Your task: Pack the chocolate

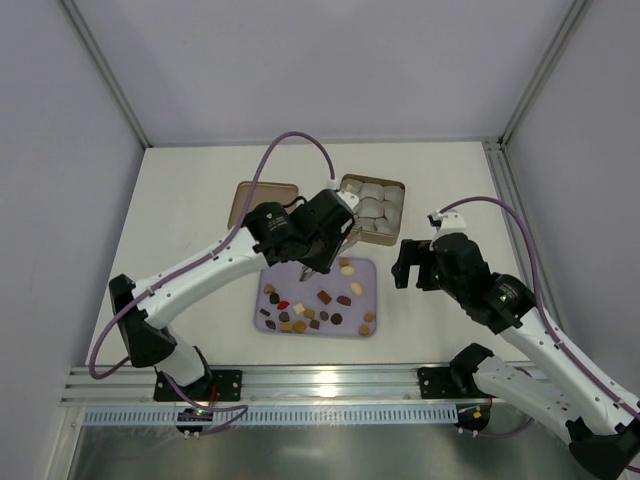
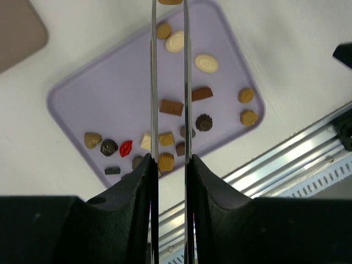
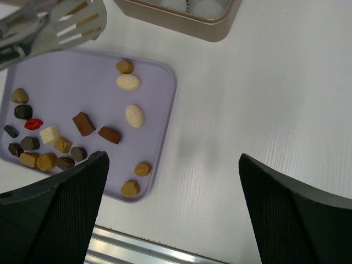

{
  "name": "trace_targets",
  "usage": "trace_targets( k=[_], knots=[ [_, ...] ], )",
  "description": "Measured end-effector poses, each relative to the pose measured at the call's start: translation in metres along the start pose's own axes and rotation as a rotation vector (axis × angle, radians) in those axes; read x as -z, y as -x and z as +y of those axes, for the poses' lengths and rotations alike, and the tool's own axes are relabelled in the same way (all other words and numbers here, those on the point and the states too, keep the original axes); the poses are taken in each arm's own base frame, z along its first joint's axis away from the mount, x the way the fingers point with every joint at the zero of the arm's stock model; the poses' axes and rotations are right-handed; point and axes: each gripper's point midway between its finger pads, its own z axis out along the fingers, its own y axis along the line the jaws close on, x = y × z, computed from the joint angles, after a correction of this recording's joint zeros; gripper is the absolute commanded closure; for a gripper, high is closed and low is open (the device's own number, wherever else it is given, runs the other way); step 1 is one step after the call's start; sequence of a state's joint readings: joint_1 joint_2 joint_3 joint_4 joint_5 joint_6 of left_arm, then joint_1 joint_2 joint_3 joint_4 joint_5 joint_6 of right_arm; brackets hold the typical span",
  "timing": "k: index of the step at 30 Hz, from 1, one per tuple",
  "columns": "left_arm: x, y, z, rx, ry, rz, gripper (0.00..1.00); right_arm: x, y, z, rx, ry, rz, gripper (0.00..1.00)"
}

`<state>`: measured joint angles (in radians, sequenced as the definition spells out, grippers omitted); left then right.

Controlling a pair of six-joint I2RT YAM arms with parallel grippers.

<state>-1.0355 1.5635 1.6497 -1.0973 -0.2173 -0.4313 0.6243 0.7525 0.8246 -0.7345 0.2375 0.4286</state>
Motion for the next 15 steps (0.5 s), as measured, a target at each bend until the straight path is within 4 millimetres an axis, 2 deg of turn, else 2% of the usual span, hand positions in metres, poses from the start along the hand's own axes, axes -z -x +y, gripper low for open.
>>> trace_targets(
  k=[6,15],
  knots=[
    [-0.011,0.046,0.018,0.035,0.03,-0.063,0.7,0.002,0.002,-0.001,0.0,-0.005,-0.003,0.0],
    [-0.07,0.101,0.049,0.06,0.088,-0.097,0.7,0.014,0.019,-0.001,-0.005,-0.016,-0.036,0.0]
  ],
)
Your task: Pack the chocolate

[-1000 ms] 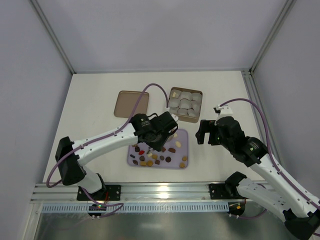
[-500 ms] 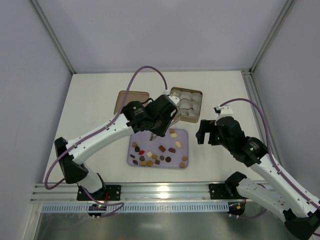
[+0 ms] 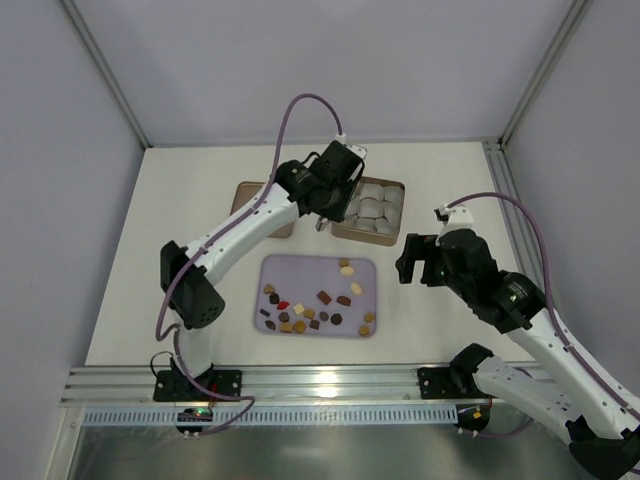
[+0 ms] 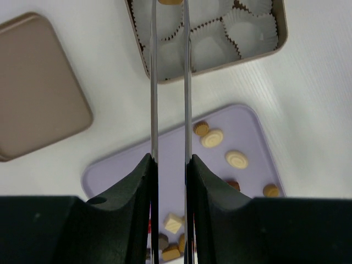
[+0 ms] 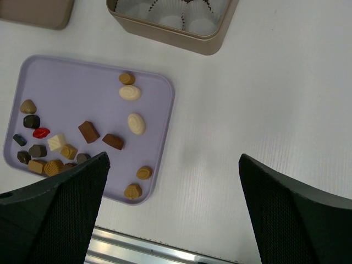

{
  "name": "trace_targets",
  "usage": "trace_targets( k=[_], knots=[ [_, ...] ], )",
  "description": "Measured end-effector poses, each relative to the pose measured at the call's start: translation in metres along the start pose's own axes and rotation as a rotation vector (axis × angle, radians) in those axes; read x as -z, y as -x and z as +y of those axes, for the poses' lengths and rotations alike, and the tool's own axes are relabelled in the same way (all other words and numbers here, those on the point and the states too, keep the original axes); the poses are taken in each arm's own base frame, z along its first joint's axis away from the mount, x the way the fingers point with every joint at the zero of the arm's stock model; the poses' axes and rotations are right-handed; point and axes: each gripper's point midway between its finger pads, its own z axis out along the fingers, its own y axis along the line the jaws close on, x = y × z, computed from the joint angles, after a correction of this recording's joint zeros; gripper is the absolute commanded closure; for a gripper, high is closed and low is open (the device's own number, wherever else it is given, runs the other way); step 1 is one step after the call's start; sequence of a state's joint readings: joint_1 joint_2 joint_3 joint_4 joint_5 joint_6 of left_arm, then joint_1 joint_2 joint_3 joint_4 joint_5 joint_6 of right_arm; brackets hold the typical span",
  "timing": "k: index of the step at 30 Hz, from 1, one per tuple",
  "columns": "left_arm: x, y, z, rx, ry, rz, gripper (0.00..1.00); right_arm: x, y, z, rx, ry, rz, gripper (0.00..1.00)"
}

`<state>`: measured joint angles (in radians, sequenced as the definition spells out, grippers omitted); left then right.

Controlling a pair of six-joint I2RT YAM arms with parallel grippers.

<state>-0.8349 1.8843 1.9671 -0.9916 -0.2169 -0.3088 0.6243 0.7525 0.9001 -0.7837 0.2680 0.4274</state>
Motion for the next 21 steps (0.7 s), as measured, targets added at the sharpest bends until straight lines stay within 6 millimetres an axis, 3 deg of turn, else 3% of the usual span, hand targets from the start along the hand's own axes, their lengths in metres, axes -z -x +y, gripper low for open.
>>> trace_targets(
  k=[10,21],
  knots=[
    [-0.062,0.025,-0.006,-0.016,0.008,-0.011,0.69,0.003,0.002,-0.002,0.001,-0.012,0.0,0.0],
    [-0.102,0.022,-0.014,-0.013,-0.002,0.007,0.69,0.004,-0.001,-0.004,0.004,-0.017,0.011,0.0]
  ],
)
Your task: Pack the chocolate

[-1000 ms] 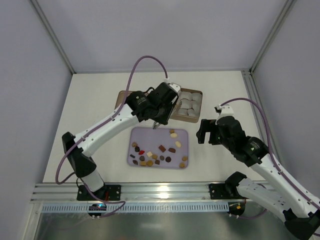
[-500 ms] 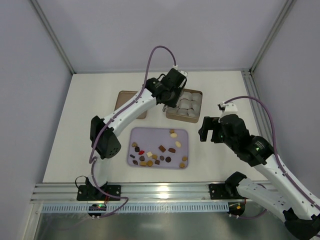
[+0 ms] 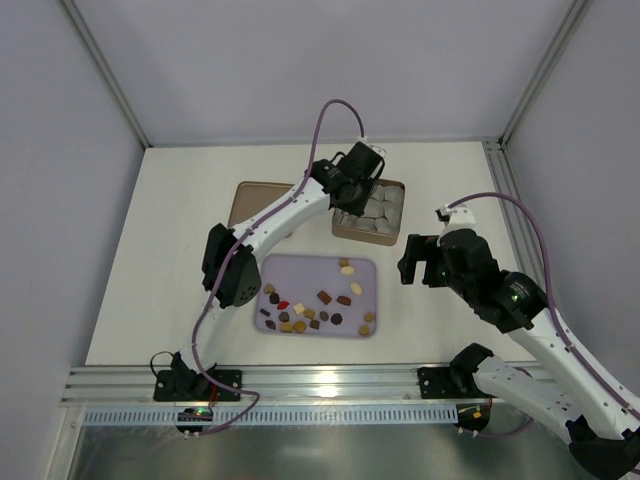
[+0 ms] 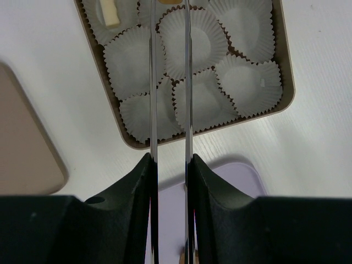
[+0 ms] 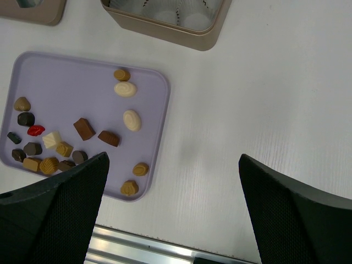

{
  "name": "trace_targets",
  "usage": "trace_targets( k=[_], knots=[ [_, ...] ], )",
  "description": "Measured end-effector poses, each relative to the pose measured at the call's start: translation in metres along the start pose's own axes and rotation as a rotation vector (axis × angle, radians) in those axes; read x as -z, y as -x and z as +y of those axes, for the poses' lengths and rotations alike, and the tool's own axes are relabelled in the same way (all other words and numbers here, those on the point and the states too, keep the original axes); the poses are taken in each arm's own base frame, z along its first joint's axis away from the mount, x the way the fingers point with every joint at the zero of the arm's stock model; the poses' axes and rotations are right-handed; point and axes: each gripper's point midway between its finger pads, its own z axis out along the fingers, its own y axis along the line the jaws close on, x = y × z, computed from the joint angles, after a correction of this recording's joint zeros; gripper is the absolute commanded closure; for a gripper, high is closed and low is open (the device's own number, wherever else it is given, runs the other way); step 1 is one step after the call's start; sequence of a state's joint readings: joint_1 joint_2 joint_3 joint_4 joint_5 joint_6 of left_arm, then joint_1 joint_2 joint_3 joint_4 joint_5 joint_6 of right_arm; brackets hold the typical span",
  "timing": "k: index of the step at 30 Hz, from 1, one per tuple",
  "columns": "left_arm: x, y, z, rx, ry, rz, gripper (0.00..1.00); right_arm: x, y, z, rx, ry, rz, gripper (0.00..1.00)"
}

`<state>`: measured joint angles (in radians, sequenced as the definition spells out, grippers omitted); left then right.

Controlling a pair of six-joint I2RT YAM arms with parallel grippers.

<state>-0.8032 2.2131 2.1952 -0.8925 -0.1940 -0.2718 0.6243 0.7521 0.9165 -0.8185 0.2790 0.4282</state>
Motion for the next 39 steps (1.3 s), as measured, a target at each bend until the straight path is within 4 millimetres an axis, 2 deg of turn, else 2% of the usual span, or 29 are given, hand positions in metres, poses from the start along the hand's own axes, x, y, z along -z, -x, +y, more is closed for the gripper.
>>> trace_targets(
  k=[14,22,33,39],
  knots=[
    [-0.025,-0.005,0.007,0.014,0.011,0.014,0.65,0.001,0.0,0.0,-0.001,0.002,-0.002,0.0],
    [-0.026,-0.003,0.008,0.018,0.009,0.008,0.6,0.003,0.0,-0.001,-0.002,0.003,-0.006,0.0],
    [-0.026,-0.003,0.006,0.001,-0.005,0.008,0.59,0.003,0.001,-0.002,-0.004,0.0,-0.007,0.0],
    [-0.013,0.005,0.004,0.004,-0.03,-0.016,0.59,0.003,0.001,-0.002,-0.004,0.0,-0.007,0.0]
  ],
)
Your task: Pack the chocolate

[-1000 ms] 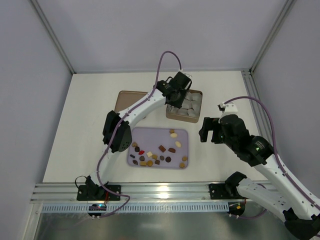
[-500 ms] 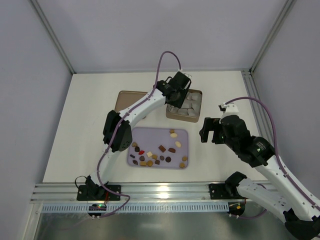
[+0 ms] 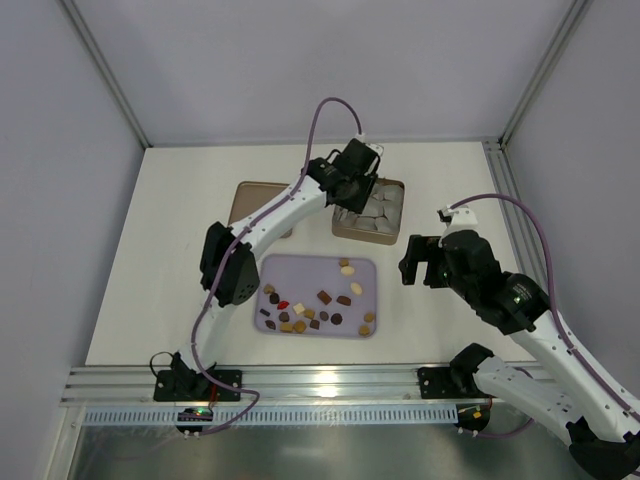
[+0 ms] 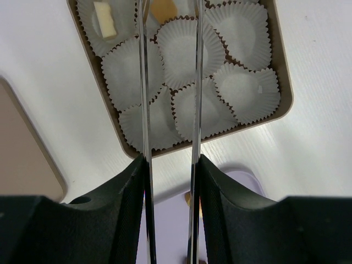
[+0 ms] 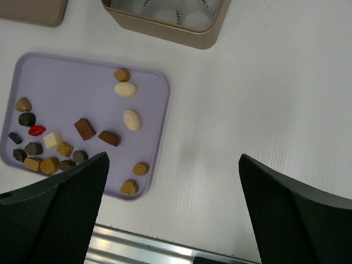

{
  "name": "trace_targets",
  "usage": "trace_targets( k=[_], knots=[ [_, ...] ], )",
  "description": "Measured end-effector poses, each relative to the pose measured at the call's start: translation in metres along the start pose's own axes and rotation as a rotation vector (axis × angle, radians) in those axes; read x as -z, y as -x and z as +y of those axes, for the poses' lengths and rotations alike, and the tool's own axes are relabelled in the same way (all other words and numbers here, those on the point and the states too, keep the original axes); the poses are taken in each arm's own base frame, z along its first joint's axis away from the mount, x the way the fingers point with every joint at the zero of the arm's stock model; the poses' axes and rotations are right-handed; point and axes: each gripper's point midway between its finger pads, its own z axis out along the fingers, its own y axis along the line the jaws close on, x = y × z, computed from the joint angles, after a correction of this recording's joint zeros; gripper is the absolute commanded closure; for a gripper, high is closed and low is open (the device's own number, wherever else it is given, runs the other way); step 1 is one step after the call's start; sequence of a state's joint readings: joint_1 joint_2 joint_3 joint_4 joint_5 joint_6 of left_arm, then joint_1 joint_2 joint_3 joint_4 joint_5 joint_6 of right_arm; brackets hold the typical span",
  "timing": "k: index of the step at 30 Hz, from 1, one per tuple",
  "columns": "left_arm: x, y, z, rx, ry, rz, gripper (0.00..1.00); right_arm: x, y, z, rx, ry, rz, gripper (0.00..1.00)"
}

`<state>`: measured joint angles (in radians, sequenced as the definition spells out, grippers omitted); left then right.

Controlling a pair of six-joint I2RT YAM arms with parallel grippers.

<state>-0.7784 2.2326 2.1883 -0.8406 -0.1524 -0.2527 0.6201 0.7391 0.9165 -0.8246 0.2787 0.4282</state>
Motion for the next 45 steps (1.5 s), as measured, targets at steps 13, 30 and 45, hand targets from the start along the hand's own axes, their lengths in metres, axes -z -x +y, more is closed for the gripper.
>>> trace_targets(
  k=[13,30,45],
  knots=[
    [0.104,0.001,0.007,0.038,-0.057,-0.094,0.6,0.0,0.0,0.0,-0.001,0.002,-0.001,0.0],
    [0.202,-0.146,-0.008,-0.034,-0.118,0.087,0.6,-0.004,-0.008,0.004,-0.014,0.03,0.011,0.0],
    [0.221,-0.229,-0.005,-0.06,-0.104,0.232,0.57,-0.009,-0.022,0.008,-0.04,0.058,0.041,0.0]
  ],
)
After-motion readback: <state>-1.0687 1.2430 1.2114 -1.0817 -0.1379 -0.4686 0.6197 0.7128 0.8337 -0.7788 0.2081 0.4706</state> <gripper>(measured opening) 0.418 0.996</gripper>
